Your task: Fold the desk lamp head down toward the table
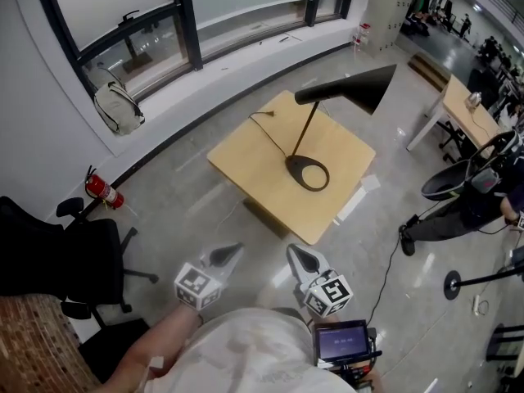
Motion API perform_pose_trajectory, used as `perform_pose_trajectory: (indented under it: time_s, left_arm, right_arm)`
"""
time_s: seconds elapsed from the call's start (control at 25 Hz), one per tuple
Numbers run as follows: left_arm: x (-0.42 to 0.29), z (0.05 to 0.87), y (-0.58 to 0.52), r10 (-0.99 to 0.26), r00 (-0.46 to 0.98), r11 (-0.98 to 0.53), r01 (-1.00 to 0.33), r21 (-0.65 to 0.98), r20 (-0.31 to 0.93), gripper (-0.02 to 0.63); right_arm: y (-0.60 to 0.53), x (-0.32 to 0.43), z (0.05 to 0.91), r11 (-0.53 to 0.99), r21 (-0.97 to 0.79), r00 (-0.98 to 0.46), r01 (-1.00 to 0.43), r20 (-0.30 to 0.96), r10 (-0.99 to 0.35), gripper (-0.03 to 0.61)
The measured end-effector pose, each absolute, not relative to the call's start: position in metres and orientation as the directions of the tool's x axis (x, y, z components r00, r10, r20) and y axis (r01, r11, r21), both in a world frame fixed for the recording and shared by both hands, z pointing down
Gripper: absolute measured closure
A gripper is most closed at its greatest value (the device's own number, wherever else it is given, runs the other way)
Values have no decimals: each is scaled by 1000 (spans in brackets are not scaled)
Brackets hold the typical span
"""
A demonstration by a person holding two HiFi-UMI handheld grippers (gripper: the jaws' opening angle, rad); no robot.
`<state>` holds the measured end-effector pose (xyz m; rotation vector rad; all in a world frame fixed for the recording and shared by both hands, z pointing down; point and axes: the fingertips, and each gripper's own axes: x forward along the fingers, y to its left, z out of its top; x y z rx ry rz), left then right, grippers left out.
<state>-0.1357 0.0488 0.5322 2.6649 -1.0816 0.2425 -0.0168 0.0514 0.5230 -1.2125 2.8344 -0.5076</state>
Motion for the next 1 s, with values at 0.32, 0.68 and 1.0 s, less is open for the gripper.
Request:
perform_pose_trajectory:
  time_s: [0.32,0.68,1.0]
  left_arm:
    - [-108,526,13,-658,700,-691,-708,146,277,612]
    - [-85,515,-5,-653,700,-702,-702,115,288,612]
    - [-75,511,-25,-641,717,-717,-687,121,275,612]
  right_arm:
    - [14,13,525,638,-330,-696,-696,92,-712,565]
    - [-5,49,533,612,-352,-673,-708,75,-736,565]
    - [-13,70,522,579,-345,-629,-739,43,-776,565]
